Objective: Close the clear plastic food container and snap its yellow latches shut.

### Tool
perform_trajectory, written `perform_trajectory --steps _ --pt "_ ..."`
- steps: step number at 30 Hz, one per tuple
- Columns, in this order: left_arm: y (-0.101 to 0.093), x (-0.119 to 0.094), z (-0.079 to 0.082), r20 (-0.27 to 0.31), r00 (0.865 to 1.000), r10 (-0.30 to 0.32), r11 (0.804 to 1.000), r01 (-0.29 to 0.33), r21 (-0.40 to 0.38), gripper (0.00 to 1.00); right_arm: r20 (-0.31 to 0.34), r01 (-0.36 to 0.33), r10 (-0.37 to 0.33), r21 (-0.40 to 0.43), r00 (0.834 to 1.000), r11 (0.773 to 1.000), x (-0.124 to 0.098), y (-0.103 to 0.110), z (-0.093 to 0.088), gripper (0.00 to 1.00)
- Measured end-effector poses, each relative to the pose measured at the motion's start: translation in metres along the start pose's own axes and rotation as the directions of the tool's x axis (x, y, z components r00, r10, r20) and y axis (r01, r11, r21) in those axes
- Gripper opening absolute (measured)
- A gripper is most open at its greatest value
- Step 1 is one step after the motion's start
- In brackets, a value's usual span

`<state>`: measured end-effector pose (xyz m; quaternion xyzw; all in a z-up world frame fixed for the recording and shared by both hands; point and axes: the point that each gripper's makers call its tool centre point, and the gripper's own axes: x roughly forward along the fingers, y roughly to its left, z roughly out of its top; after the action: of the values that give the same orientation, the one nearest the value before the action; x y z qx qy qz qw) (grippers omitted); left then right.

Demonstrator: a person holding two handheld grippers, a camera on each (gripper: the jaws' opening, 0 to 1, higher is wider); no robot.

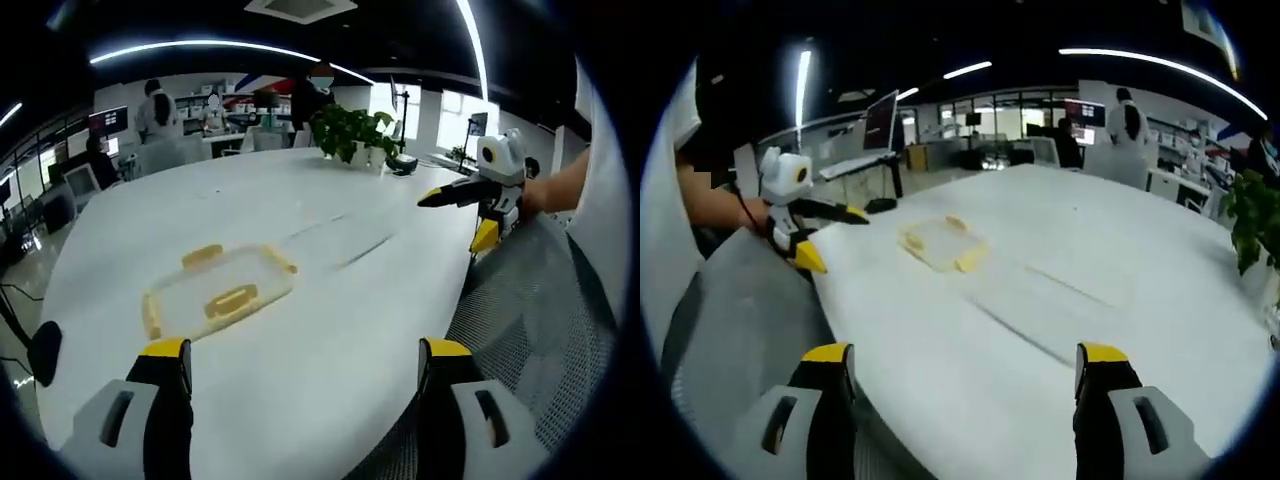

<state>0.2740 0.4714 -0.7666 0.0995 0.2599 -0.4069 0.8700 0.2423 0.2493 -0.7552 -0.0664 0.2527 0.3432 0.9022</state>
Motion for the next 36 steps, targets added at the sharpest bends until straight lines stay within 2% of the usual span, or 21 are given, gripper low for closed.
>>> perform_trajectory --steps 5,20,30,36 --pt "-0.004 0.003 0.0 -0.007 1.0 -0.018 1.0 0.018 0.022 0.94 0.008 0.009 -0.009 -0.009 1.0 1.0 -0.001 -0.002 0.002 0.9" --pt "-0.004 0.002 -0.002 -0.018 1.0 -0.01 1.0 0.011 0.023 0.93 0.044 0.044 -0.043 -0.012 0.998 0.999 -0.006 -0.011 0.01 0.89" --pt "0.006 -0.001 0.001 0.011 1.0 0.014 0.999 -0.013 -0.052 0.93 0.074 0.04 -0.039 -0.008 0.997 0.999 -0.008 -0.014 0.014 0.89" --pt "0.01 -0.003 -0.001 0.012 1.0 0.023 0.997 -0.023 -0.067 0.92 0.098 0.039 -0.038 -0.005 0.994 0.999 -0.007 -0.019 0.017 0.88"
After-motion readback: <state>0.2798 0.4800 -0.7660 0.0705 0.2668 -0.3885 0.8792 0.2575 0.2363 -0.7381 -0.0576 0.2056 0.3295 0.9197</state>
